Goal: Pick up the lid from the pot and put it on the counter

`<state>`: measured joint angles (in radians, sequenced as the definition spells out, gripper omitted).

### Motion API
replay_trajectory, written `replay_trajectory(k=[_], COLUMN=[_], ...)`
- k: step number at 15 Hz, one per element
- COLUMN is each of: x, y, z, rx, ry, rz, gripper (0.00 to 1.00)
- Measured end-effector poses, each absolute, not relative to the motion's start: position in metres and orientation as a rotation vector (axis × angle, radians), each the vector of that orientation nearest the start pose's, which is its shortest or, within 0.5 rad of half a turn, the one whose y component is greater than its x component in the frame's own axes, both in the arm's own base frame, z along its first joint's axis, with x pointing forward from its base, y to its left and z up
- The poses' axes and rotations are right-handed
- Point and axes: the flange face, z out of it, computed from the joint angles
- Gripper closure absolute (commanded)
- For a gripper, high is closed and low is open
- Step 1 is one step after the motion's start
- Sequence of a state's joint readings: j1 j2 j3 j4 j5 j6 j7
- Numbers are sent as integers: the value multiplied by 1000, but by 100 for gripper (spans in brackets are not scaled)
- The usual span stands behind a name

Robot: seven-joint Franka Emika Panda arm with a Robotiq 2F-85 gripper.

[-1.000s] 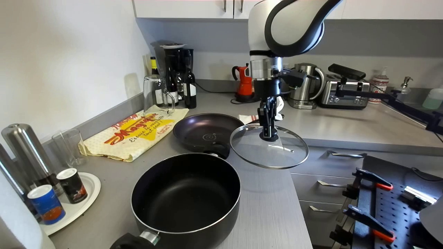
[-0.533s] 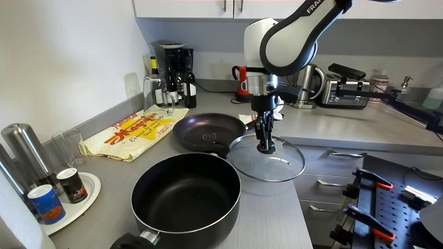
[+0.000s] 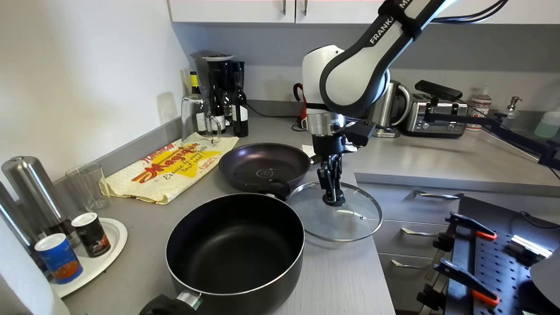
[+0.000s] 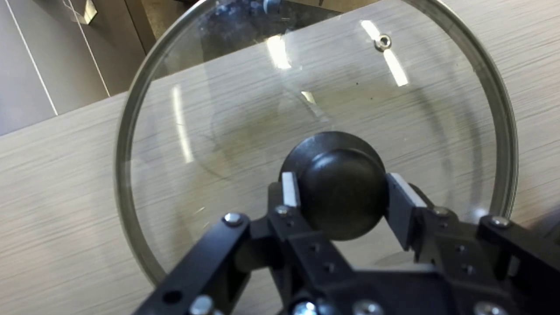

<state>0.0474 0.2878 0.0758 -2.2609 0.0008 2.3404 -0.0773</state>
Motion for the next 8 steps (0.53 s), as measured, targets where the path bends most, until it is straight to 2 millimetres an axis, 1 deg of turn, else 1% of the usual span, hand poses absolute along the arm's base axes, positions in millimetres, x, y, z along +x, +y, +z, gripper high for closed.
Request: replay_trajectory(k=[8], x=[526], y=[63], z=[197], rx=[-3085], ry=[-298], rz=[343], gripper=[75])
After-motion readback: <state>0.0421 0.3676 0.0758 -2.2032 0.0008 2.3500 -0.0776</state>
